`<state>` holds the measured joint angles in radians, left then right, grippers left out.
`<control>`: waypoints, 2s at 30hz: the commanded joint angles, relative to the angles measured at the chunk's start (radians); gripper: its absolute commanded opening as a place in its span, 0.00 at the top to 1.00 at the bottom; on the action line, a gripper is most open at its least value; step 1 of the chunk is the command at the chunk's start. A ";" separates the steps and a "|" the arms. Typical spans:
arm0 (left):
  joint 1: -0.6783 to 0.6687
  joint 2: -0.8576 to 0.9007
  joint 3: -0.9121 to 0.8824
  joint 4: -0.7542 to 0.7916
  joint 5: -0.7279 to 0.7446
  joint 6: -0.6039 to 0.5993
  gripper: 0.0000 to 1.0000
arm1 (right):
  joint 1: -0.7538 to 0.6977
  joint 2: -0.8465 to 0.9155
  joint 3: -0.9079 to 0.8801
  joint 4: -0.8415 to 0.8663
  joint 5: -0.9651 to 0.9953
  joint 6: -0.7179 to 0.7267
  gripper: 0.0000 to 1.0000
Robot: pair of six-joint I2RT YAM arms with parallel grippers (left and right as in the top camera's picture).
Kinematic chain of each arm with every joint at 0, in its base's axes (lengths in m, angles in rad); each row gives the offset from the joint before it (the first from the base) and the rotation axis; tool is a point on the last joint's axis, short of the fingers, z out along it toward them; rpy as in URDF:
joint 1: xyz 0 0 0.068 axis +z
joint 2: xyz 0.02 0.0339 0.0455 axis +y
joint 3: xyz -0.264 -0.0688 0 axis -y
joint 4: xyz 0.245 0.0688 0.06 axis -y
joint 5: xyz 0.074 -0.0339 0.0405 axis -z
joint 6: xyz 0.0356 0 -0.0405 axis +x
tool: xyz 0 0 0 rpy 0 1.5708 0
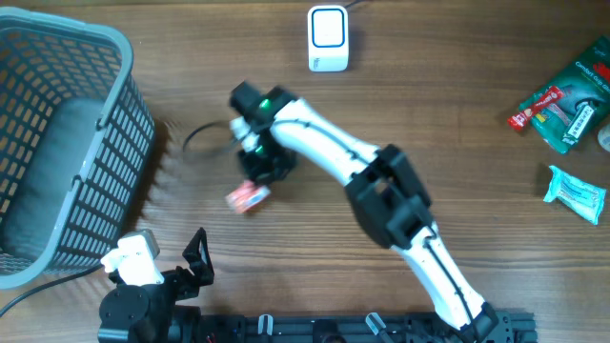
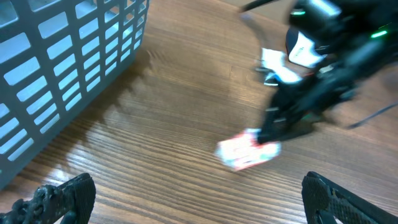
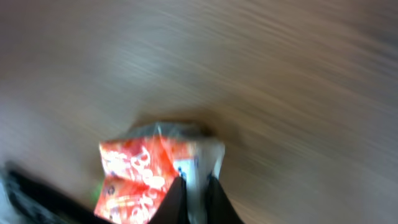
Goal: Scan the item barcode
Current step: 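Reach the right gripper to the red Kleenex tissue pack and grasp it, then lift the tissue pack and hold it in front of the scanner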
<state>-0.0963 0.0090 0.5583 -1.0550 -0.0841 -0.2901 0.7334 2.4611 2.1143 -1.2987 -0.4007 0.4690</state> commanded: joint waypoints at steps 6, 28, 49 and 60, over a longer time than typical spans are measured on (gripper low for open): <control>-0.005 -0.002 -0.005 0.002 -0.014 0.014 0.00 | -0.238 -0.069 0.005 -0.310 -0.038 0.880 0.95; -0.005 -0.002 -0.005 0.002 -0.014 0.014 0.00 | -0.177 -0.607 0.002 -0.240 0.645 0.274 0.95; -0.005 -0.002 -0.005 0.002 -0.014 0.014 0.00 | -0.232 -0.225 -0.127 1.428 0.689 -0.549 0.95; -0.005 -0.002 -0.005 0.002 -0.014 0.014 0.00 | -0.312 0.019 -0.127 1.509 0.629 -0.362 0.96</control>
<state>-0.0963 0.0093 0.5583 -1.0550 -0.0841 -0.2901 0.4393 2.4763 1.9759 0.2039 0.2623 0.0059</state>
